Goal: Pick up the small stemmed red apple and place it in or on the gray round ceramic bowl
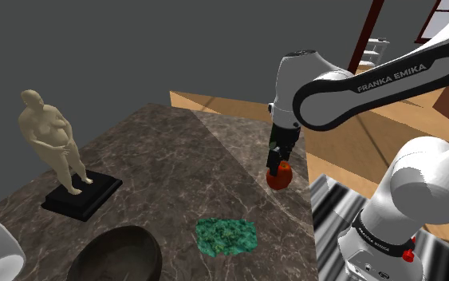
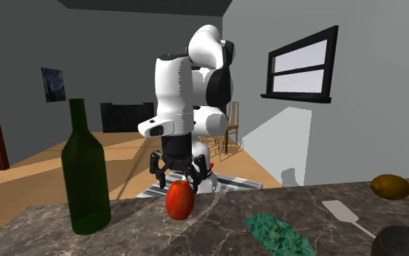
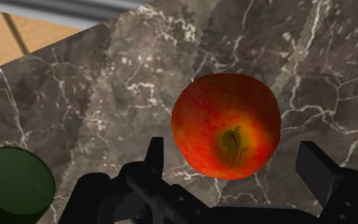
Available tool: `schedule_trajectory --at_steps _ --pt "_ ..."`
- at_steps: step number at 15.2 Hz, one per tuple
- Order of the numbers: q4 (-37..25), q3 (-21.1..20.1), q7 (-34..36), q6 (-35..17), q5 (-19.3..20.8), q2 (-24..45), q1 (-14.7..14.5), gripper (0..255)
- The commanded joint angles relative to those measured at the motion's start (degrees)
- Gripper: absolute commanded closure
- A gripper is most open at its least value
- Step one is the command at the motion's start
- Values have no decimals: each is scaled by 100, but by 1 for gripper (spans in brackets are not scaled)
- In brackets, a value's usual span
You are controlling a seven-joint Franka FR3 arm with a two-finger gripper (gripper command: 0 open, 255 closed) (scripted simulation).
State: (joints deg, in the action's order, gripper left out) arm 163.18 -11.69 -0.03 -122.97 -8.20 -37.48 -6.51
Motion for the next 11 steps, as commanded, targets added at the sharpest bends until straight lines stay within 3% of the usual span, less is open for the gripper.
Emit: schedule_trajectory --at_steps 1,2,11 --pt "2 -1 0 -3 -1 1 -1 0" --pt "2 -1 0 -3 -1 0 0 255" --pt "2 -1 0 -3 -1 1 -1 255"
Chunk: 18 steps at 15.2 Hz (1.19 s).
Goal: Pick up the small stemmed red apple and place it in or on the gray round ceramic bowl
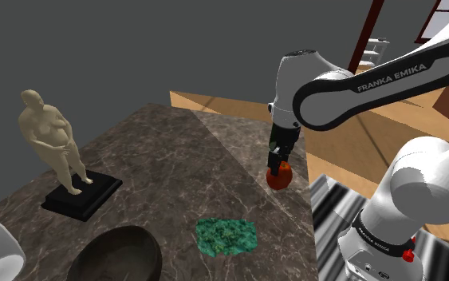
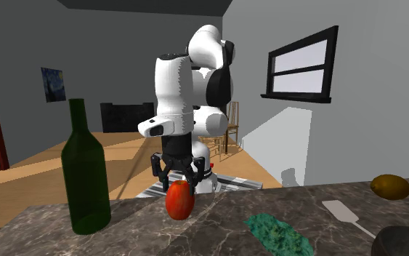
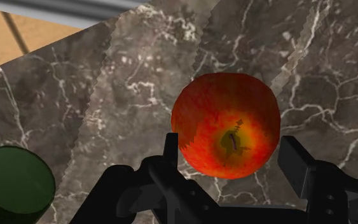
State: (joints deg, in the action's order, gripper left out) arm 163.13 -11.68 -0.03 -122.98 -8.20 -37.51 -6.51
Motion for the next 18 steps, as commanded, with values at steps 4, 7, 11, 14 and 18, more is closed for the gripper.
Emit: schedule_trajectory --at_steps 4,7,11,14,18 --pt "-196 43 0 403 33 -198 6 255" --pt "-361 76 0 692 58 -323 12 255" --pt "-598 117 1 1062 92 -456 22 255" --pt "-787 146 2 1328 117 -533 31 255" --pt "-1053 183 4 1668 149 -608 43 255"
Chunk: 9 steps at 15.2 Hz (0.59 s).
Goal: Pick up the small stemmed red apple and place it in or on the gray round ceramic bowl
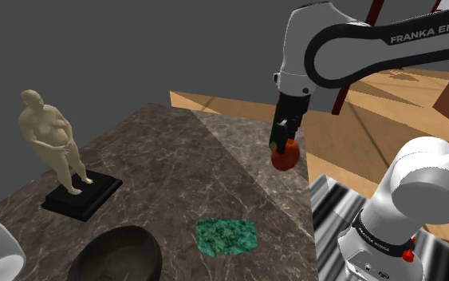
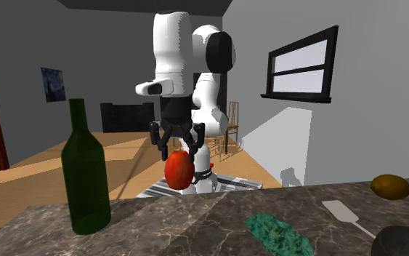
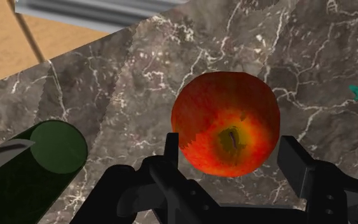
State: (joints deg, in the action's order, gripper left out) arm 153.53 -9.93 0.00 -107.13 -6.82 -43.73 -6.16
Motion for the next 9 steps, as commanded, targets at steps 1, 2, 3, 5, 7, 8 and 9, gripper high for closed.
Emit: schedule_trajectory --at_steps 1,2,3,5,7,8,9 --pt "-162 16 2 166 19 -1 11 255" --pt "-231 25 2 248 27 -13 14 255" --pt "-302 33 3 329 35 -24 17 255" --pt "-446 50 4 489 49 -40 23 255" --pt "-594 65 5 647 64 -50 30 255" --pt "-669 73 6 725 71 -53 33 255" --pt "-745 81 7 802 78 -54 36 255"
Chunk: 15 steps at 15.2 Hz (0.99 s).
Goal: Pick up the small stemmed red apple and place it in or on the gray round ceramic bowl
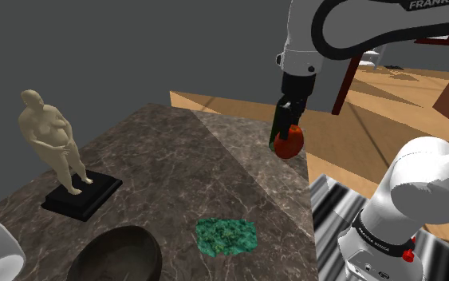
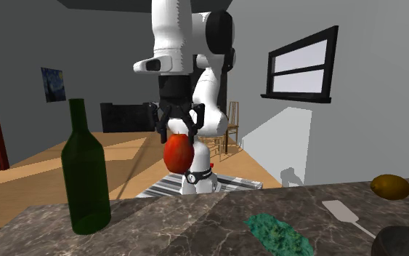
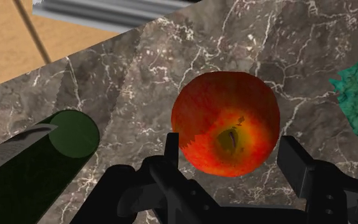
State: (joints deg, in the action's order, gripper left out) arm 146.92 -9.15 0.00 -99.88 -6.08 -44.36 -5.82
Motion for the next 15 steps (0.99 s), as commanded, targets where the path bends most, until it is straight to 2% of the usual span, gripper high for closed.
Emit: schedule_trajectory --at_steps 1,6,15 --pt "-161 10 7 154 11 9 5 255" --pt "-518 41 12 493 40 27 19 255" --pt "-1438 -1070 1236 340 -536 987 -288 255"
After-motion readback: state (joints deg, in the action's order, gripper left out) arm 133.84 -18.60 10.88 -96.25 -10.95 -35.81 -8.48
